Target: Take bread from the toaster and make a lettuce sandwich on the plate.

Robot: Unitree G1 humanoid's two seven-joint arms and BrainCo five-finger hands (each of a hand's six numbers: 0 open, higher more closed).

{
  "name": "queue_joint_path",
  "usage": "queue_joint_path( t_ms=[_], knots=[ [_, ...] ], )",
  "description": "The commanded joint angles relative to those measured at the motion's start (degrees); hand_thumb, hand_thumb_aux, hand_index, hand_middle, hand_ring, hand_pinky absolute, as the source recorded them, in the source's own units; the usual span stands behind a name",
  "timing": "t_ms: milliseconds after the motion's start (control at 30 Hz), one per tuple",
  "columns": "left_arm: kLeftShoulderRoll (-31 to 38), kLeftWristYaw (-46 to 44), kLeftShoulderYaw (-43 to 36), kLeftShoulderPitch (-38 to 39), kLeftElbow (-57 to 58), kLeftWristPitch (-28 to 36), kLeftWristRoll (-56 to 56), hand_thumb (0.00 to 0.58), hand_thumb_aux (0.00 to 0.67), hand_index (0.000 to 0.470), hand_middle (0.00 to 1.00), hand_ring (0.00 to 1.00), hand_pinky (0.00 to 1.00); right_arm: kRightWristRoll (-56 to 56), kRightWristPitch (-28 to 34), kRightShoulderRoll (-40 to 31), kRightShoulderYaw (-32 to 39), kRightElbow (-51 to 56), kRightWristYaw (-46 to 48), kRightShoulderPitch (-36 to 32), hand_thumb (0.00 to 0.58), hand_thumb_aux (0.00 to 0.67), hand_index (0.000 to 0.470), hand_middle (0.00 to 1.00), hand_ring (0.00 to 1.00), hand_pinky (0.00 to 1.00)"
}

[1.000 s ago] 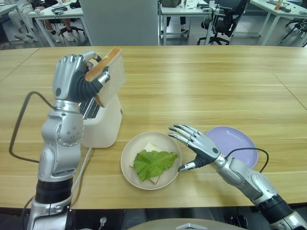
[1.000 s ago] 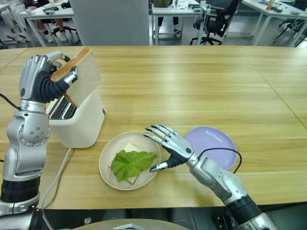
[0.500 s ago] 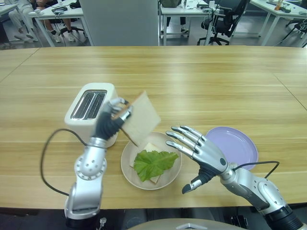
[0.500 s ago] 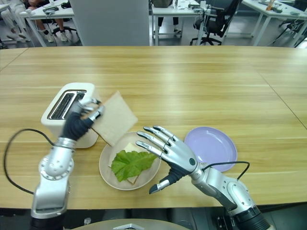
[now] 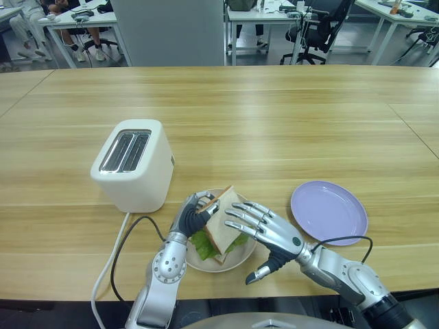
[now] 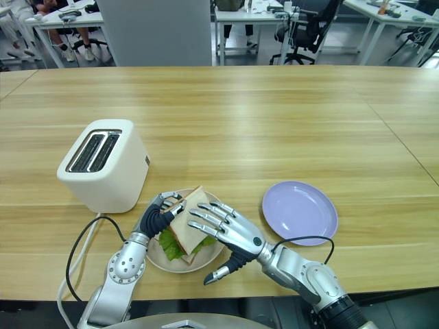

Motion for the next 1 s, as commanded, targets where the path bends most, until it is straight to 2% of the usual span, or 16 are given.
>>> queue_joint_path(
  t_ms=[33,233,433,467,500,533,567,700,1000],
  knots=[
    [0.97,1.87,-0.95,1.07,3.19,-0.07,2.97,0.58,0.67,0.46,1.0,1.0,1.0,0.34,1.51,0.18,3.25,3.91,5.89,-1.33,0.0,0.0,0.0,0.0,0.0,0.0],
    [2.8,5.26,-1.92,1.57,5.11,-0.15,9.0,0.58,0.67,0.46,1.0,1.0,1.0,0.49,2.51,1.14,6.97,7.45,10.34,-3.98,0.0,0.0,0.0,0.0,0.0,0.0],
    [6.28,7.15,-4.8,1.34,5.81,1.81,19.96,0.58,0.67,0.46,1.0,1.0,1.0,0.5,3.62,2.32,9.79,9.69,14.41,-6.76,0.0,0.0,0.0,0.0,0.0,0.0],
    [6.97,7.69,-5.13,1.04,5.5,2.34,22.47,0.521,0.457,0.314,0.67,0.67,0.67,0.49,3.82,2.34,10.34,10.09,15.32,-7.21,0.0,0.0,0.0,0.0,0.0,0.0],
    [7.75,8.25,-5.13,0.66,4.99,2.79,24.85,0.14,0.087,0.06,0.46,0.46,0.46,0.53,4.02,2.39,10.82,10.45,16.28,-7.58,0.0,0.0,0.0,0.0,0.0,0.0],
    [8.65,8.85,-4.66,0.14,4.15,3.22,27.13,0.0,0.0,0.0,0.2,0.2,0.2,0.49,4.19,2.43,11.36,10.79,17.38,-8.01,0.0,0.0,0.0,0.0,0.0,0.0],
    [9.46,9.14,-4.02,-0.37,3.18,3.56,28.9,0.0,0.0,0.0,0.0,0.0,0.0,0.46,4.37,2.39,11.78,11.07,18.29,-8.35,0.0,0.0,0.0,0.0,0.0,0.0],
    [12.48,10.42,0.66,-2.35,-1.97,2.84,31.42,0.0,0.0,0.0,0.0,0.0,0.0,-0.38,5.65,1.48,12.89,12.62,21.43,-9.67,0.0,0.0,0.0,0.0,0.0,0.0],
    [13.82,12.27,12.77,-4.19,-9.15,-6.69,18.36,0.0,0.0,0.0,0.0,0.0,0.0,0.61,16.5,-4.02,7.7,17.37,22.44,-11.43,0.0,0.0,0.0,0.0,0.0,0.0]
  ],
)
